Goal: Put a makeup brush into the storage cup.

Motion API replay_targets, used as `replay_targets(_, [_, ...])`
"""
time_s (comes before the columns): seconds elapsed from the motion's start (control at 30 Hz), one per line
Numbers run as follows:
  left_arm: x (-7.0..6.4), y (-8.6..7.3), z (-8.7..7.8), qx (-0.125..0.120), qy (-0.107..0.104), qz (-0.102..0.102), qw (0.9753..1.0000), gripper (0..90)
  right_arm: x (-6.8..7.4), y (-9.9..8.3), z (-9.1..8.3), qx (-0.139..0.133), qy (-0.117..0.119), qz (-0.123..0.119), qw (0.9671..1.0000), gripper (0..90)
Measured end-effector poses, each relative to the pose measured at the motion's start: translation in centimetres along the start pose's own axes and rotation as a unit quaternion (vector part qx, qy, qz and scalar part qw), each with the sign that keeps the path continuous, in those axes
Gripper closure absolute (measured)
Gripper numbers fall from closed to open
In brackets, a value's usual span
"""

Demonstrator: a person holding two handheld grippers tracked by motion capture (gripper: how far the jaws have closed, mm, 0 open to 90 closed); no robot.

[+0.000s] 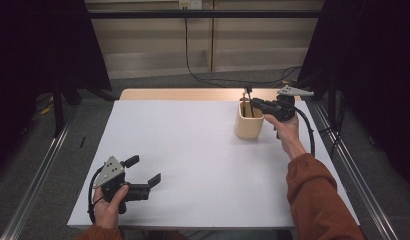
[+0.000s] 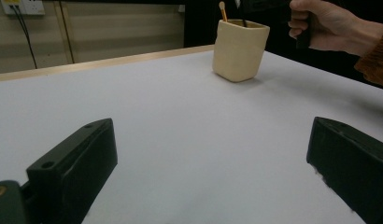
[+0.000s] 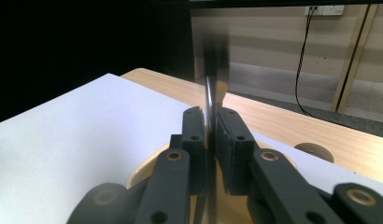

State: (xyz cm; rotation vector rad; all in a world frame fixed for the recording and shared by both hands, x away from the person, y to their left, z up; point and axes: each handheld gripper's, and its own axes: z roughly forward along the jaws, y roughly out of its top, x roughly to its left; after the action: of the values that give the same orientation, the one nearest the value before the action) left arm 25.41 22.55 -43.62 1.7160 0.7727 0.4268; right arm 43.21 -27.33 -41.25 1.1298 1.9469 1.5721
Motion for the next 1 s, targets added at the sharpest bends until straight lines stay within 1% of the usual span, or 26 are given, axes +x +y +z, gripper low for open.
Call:
replay_targets(0.1, [0.0, 0.0, -0.1, -0.002, 0.001, -0.001, 1.0000, 1.8, 0.0, -0.1, 0.1, 0.000, -0.003, 0.001, 1.0000, 73.9])
replay_targets(0.2, [0.0, -0.1, -0.1, -0.001, 0.001, -0.004, 1.0000, 1.7, 0.1, -0.2, 0.0, -0.002, -0.001, 0.001, 1.0000, 64.0])
replay_targets(0.3, [-0.1, 0.0, -0.1, 0.000, 0.001, 0.001, 1.0000, 1.7, 0.1, -0.3, -0.1, -0.003, 0.003, -0.001, 1.0000, 51.4])
replay_targets(0.37, [-0.1, 0.0, -0.2, -0.001, 0.000, 0.002, 1.0000, 1.7, 0.2, -0.3, -0.2, -0.002, 0.005, -0.001, 1.0000, 41.3])
replay_targets(0.43, [-0.1, -0.1, -0.2, -0.003, -0.001, 0.001, 1.0000, 1.7, 0.3, -0.2, -0.4, -0.002, 0.008, -0.006, 0.9999, 36.6])
replay_targets(0.47, [0.0, -0.1, -0.2, -0.004, -0.001, 0.002, 1.0000, 1.8, 0.4, -0.1, -0.5, -0.002, 0.007, -0.006, 1.0000, 31.4])
replay_targets(0.6, [-0.1, -0.1, -0.4, -0.003, -0.001, 0.002, 1.0000, 1.7, 0.7, 0.0, -0.8, -0.002, 0.009, -0.007, 0.9999, 23.9])
replay_targets(0.67, [-0.1, -0.1, -0.4, -0.003, -0.001, 0.001, 1.0000, 1.8, 0.9, 0.0, -0.8, -0.002, 0.010, -0.007, 0.9999, 17.4])
replay_targets(0.73, [-0.1, -0.1, -0.4, -0.005, -0.001, 0.001, 1.0000, 1.7, 1.0, 0.0, -0.9, -0.003, 0.012, -0.007, 0.9999, 15.3])
replay_targets(0.77, [-0.1, -0.1, -0.4, -0.005, -0.001, 0.001, 1.0000, 1.7, 1.1, 0.0, -0.9, -0.004, 0.013, -0.007, 0.9999, 12.9])
replay_targets(0.87, [-0.1, -0.1, -0.3, -0.003, 0.000, 0.002, 1.0000, 1.8, 1.5, 0.1, -1.0, 0.001, 0.010, -0.015, 0.9998, 6.6])
replay_targets(0.97, [-0.1, 0.0, -0.3, -0.003, -0.001, 0.005, 1.0000, 1.7, 1.8, 0.3, -1.2, -0.003, 0.012, -0.020, 0.9997, 1.2])
replay_targets(1.0, [-0.1, 0.0, -0.4, -0.003, -0.001, 0.004, 1.0000, 1.7, 1.9, 0.4, -1.3, -0.003, 0.011, -0.020, 0.9997, 1.0])
